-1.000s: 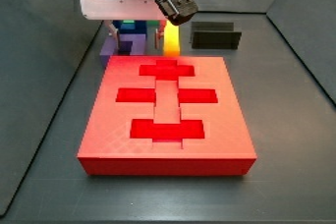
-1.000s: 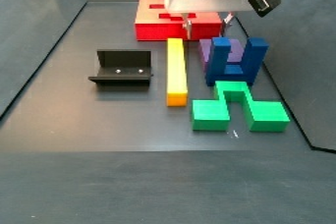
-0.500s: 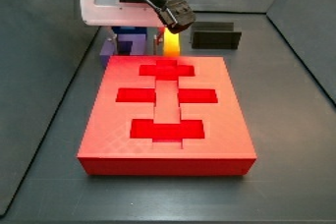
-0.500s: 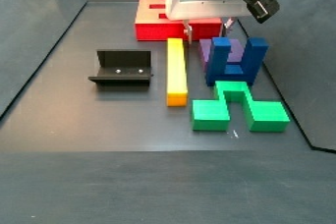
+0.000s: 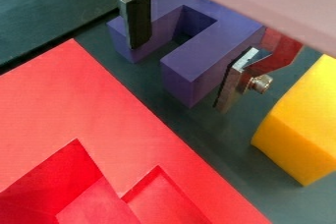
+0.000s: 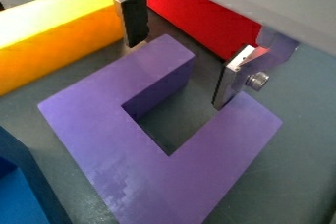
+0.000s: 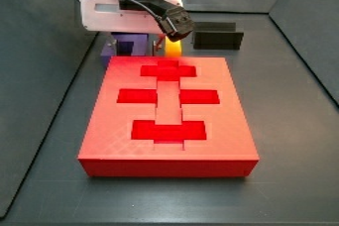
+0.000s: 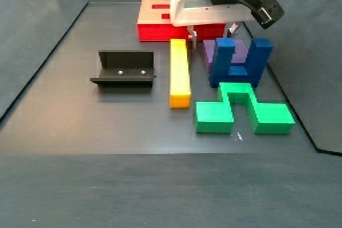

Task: Pick up the purple object. Move up. Place the purple object on the fixture. Regrasp the purple object. Move to above the board. Insert the purple object.
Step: Pick up the purple object.

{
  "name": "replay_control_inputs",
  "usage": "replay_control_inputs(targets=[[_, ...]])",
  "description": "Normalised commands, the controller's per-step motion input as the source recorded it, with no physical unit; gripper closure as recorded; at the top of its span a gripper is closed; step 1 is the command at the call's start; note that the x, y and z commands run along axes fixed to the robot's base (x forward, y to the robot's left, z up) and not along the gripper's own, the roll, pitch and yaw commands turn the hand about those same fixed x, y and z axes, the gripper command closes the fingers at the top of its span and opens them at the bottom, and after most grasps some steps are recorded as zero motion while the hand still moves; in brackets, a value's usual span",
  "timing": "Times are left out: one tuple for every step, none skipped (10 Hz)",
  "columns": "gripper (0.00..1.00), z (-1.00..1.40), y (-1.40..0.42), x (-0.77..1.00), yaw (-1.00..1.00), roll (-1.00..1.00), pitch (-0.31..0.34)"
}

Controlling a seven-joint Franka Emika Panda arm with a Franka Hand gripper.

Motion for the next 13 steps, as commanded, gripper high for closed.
replay_control_inputs(targets=[[0.0, -0.17, 0.0, -0.05, -0.01, 0.0, 0.0], [0.0, -0.15, 0.0, -0.03, -0.02, 0.0, 0.0], [0.0, -0.14, 0.0, -0.02, -0.01, 0.0, 0.0], [0.0, 0.0, 0.02, 0.0, 0.0, 0.0, 0.0], [0.0, -0.06, 0.02, 0.0, -0.11, 0.0, 0.0], [0.0, -0.01, 0.0, 0.01, -0.31, 0.07, 0.039], [0.0, 0.0, 0.0, 0.06, -0.13, 0.05, 0.074], [0.0, 0.0, 0.0, 0.0, 0.0, 0.01, 0.01], [0.0, 0.0, 0.0, 0.0, 0.0, 0.01, 0.0], [0.0, 0.0, 0.0, 0.0, 0.0, 0.01, 0.0], [1.0, 0.0, 0.0, 0.0, 0.0, 0.0, 0.0], [1.0, 0.0, 0.0, 0.0, 0.0, 0.0, 0.0], [1.0, 0.0, 0.0, 0.0, 0.0, 0.0, 0.0]])
